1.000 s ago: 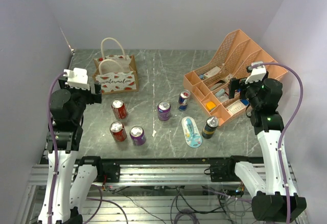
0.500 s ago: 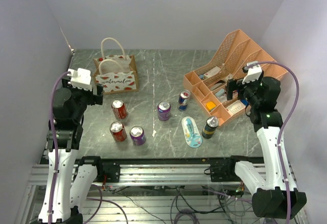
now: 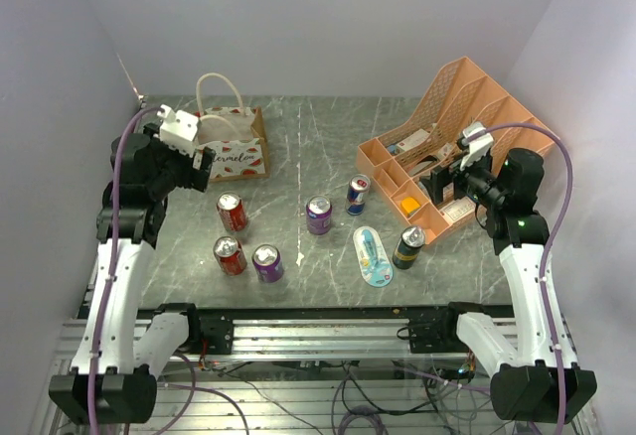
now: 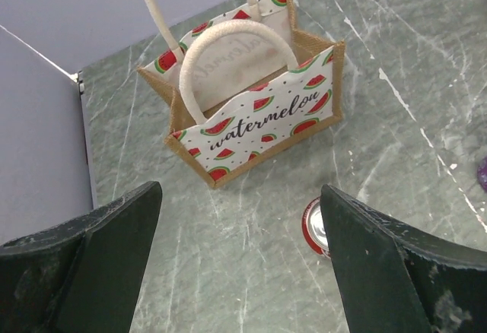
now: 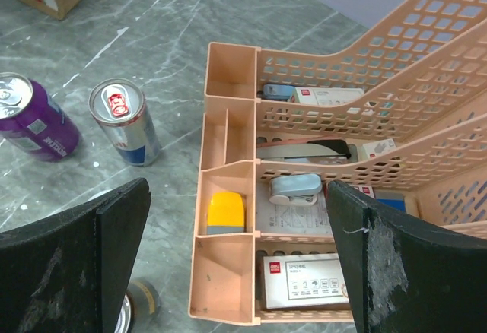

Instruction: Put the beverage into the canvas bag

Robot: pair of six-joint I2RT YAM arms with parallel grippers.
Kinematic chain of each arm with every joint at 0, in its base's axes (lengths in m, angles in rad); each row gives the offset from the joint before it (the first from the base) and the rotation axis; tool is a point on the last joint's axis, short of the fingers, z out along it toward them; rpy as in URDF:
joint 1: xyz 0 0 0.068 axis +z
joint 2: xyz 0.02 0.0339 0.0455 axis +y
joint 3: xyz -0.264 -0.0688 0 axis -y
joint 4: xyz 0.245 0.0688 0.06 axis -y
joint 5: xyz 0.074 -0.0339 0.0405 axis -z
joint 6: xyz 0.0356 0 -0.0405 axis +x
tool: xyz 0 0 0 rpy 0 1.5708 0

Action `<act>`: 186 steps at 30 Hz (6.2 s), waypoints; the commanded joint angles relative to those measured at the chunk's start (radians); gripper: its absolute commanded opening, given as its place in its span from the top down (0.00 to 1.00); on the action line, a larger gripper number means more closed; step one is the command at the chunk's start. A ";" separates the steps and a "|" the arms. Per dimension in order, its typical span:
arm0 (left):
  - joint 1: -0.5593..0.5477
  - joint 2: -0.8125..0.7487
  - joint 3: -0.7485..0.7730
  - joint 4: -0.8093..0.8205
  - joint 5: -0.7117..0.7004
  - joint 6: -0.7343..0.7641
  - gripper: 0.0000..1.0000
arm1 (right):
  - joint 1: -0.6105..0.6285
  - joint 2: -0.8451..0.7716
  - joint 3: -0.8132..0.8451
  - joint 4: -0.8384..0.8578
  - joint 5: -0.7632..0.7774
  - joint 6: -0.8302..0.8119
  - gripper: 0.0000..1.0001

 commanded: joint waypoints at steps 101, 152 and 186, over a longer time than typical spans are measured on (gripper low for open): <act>-0.239 0.344 0.222 -0.489 -0.130 0.083 0.01 | 0.038 0.112 -0.042 -0.063 -0.061 -0.094 0.00; -0.233 0.423 0.421 -0.441 -0.038 0.170 0.87 | 0.054 0.098 -0.055 -0.067 -0.041 -0.113 0.00; -0.443 0.902 0.844 -0.203 0.196 -0.002 0.93 | 0.088 0.147 -0.041 0.004 -0.052 -0.066 0.00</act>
